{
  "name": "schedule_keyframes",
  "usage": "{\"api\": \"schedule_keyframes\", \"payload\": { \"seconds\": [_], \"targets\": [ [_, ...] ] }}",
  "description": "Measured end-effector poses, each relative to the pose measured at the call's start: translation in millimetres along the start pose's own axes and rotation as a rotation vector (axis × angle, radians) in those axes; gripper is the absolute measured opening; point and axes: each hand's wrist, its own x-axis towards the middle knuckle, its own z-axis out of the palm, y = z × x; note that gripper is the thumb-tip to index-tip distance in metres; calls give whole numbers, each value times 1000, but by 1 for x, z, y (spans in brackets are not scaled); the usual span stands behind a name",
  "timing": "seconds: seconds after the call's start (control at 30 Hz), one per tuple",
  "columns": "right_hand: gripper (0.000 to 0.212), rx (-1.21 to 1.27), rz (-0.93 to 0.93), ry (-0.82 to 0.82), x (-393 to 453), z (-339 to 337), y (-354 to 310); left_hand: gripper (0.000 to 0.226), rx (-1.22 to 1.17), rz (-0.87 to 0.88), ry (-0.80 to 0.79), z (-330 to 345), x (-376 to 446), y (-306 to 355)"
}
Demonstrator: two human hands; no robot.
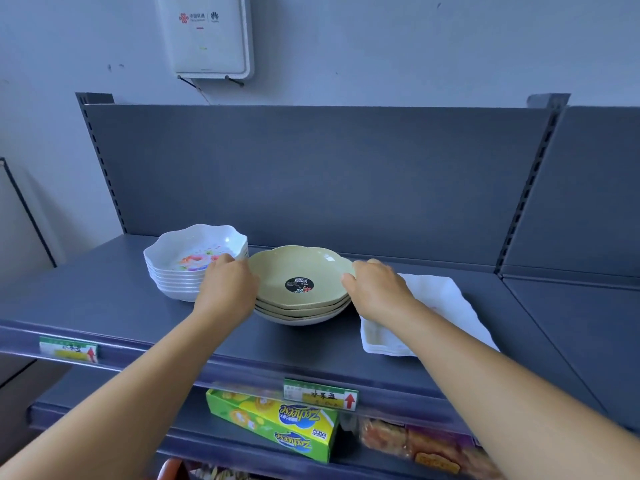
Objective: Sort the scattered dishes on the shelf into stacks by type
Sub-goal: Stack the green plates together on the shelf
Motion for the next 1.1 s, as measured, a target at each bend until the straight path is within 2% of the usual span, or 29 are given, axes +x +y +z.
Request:
{"api": "schedule_keyframes", "payload": {
  "seconds": [0.1,0.27,0.53,0.8,1.1],
  "targets": [
    [26,-3,-32,27,-18,-11,10,24,-33,80,15,-6,-8,19],
    [45,-66,-55,43,-56,-36,43,40,30,333,-71,-10,-32,74],
    [49,-113,36,46,-120,-70,136,33,86,636,-175,15,-84,190],
    [54,-147,183,59,-179,-106,262,39,94,788,-266,52,-139,319],
    [54,-168,302,71,-228,-147,386,42,56,862,-312,82,-186,449]
  ]
}}
